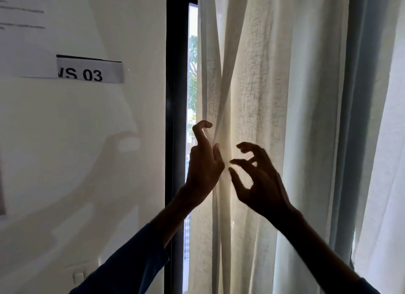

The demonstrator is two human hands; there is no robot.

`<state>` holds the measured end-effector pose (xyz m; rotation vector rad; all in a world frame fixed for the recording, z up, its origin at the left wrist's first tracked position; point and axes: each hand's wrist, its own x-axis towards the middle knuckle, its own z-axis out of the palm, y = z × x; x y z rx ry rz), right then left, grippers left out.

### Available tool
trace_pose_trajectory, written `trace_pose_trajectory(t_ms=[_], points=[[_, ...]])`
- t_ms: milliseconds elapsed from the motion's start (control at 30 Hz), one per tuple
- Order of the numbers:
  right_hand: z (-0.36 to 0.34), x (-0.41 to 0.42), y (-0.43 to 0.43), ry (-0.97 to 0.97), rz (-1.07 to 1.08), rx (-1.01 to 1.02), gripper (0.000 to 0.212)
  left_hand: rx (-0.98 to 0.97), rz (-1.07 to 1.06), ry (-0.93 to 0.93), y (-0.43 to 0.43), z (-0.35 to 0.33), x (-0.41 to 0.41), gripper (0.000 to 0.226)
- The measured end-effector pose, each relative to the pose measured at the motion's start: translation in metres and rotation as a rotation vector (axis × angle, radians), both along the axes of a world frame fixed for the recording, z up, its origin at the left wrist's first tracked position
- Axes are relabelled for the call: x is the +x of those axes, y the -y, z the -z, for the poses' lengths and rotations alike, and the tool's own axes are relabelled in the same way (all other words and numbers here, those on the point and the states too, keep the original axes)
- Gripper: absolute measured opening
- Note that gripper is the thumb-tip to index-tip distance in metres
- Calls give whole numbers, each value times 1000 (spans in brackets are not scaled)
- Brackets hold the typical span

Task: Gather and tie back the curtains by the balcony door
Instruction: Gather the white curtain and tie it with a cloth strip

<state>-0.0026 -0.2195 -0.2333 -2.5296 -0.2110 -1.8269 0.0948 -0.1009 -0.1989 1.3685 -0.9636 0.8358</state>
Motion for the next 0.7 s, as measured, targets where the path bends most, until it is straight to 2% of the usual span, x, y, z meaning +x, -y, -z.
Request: trace_pose_trajectory(t_ms=[100, 200, 467, 567, 700], points=[[-14, -12, 11, 236, 141, 77, 23, 38, -62, 110, 0, 8, 7, 49], [-39, -23, 26, 325, 171, 192, 40, 140, -151, 186, 3, 7, 13, 46], [-89, -2, 35, 207, 156, 243, 70, 227, -294, 212, 15, -22, 30, 43], [-110, 9, 26, 169, 125, 219, 66, 227, -306, 227, 16, -33, 30, 39], [-130, 27, 14, 196, 102, 178, 51, 186, -360, 244, 16, -33, 28, 40]])
